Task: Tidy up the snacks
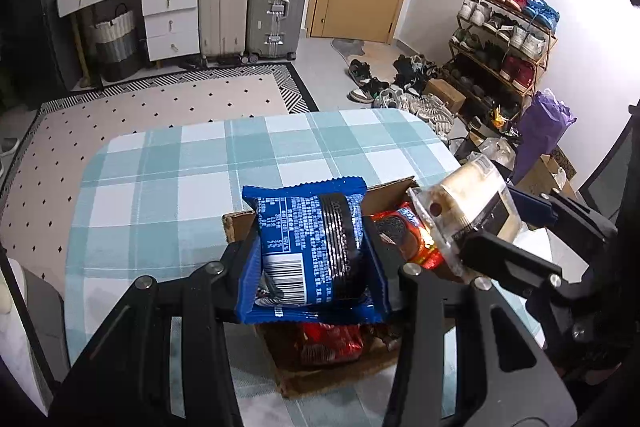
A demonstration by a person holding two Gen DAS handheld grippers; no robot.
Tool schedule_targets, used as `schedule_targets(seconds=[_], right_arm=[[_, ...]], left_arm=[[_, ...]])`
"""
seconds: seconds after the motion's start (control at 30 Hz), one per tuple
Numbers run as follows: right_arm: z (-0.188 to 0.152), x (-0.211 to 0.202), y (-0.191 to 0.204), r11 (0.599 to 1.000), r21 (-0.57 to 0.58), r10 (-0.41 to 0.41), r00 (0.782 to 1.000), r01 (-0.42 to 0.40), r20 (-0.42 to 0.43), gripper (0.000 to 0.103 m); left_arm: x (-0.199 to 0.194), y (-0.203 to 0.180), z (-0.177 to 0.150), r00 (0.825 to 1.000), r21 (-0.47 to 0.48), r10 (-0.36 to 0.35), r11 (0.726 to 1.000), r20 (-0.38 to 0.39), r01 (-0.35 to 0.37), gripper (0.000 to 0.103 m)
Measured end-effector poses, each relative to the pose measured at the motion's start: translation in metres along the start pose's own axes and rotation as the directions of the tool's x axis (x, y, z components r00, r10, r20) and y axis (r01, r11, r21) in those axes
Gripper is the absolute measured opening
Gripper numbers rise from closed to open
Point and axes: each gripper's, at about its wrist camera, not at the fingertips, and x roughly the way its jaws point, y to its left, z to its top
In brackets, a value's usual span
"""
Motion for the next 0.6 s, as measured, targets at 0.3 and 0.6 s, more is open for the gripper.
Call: schedule_targets(seconds=[0.3, 0.6], right_arm=[[-0.017, 0.030, -0.014, 0.999, 0.009, 0.032, 0.999, -0.032, -0.040, 0.060], [-0.025, 0.019, -0.027, 0.999, 0.041, -0.004, 1.000, 0.004, 0.003, 0.066]], left_arm=[[0.038, 0.020, -0.003, 0.999, -0.065, -0.037, 0.997, -0.037, 0.034, 0.050], [0.027, 0.026, -0.008, 0.999, -0.079, -0.032, 0.996, -0.010, 0.031, 0.071]])
